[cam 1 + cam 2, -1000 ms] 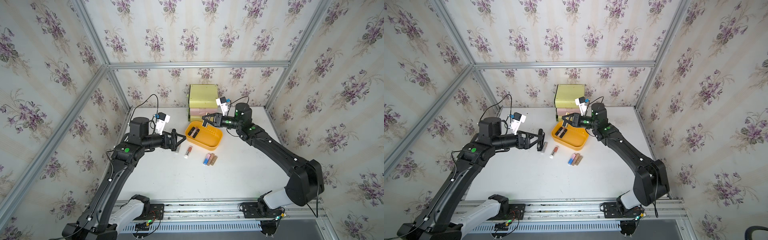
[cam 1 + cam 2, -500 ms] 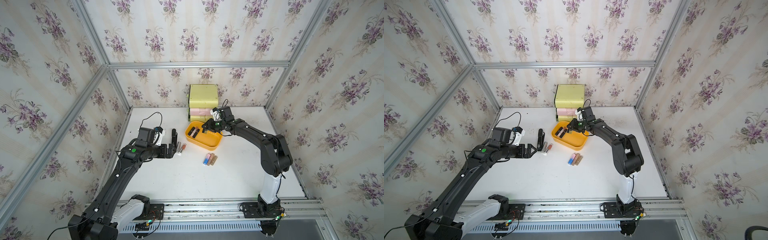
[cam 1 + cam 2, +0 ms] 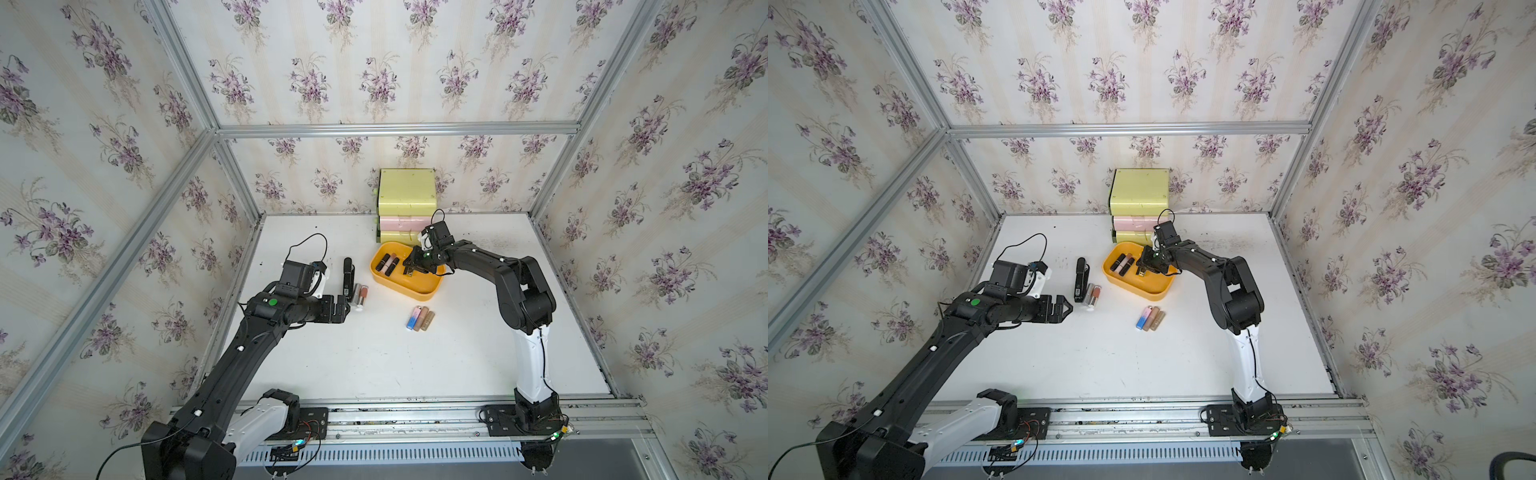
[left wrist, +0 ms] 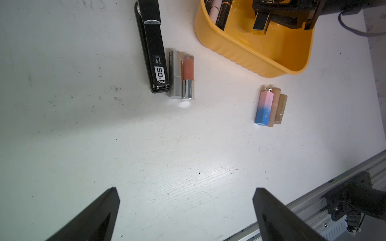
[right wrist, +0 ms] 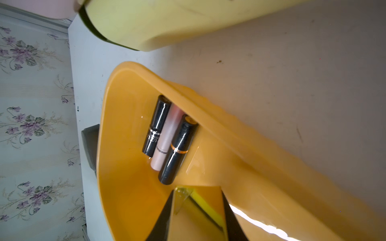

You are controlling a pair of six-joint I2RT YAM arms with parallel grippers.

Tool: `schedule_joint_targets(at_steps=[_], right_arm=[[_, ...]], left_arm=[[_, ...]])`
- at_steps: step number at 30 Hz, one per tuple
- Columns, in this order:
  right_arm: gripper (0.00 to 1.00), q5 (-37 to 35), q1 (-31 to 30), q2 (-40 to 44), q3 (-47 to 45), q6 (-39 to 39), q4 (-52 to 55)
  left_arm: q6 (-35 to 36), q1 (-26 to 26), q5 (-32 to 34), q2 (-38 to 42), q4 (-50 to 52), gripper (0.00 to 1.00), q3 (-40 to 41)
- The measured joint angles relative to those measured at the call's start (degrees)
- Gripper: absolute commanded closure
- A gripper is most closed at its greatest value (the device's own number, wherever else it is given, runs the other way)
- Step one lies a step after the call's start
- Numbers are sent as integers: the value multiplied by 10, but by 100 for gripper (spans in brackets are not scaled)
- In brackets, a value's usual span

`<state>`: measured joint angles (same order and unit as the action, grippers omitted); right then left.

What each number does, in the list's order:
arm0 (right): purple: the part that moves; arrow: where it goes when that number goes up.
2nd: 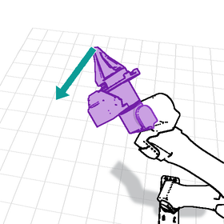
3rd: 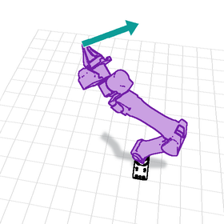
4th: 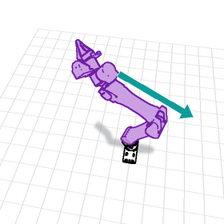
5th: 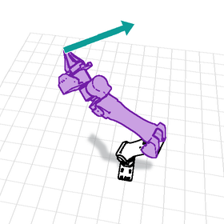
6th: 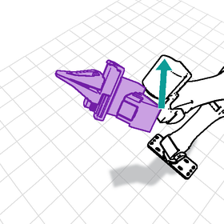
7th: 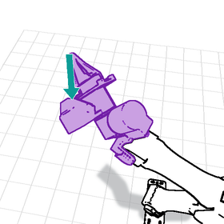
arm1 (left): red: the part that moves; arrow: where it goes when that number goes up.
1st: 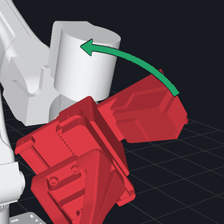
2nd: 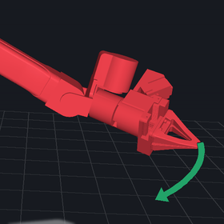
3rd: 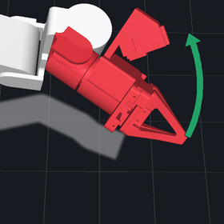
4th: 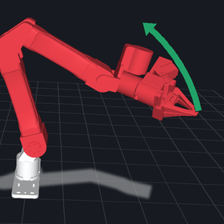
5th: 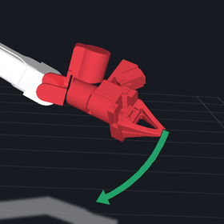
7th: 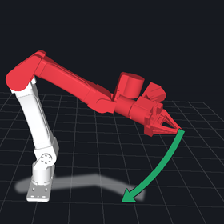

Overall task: Put the lipstick into the storage box
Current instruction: Place the lipstick in the storage box.

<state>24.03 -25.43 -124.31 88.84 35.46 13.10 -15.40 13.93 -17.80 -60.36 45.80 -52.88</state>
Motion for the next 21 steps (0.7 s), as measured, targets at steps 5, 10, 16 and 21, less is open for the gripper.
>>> schedule_joint_targets(at_steps=[5,10,16,21], right_arm=[[77,1,0,-24,14,9,-4],[66,7,0,-36,15,20,-5],[53,18,0,-35,8,20,-23],[49,20,0,-27,2,20,-26]], left_arm=[[2,3,0,-5,0,0,3],[4,12,1,-19,0,0,6],[4,28,1,-42,-2,0,8],[4,43,1,-60,-2,0,8]])
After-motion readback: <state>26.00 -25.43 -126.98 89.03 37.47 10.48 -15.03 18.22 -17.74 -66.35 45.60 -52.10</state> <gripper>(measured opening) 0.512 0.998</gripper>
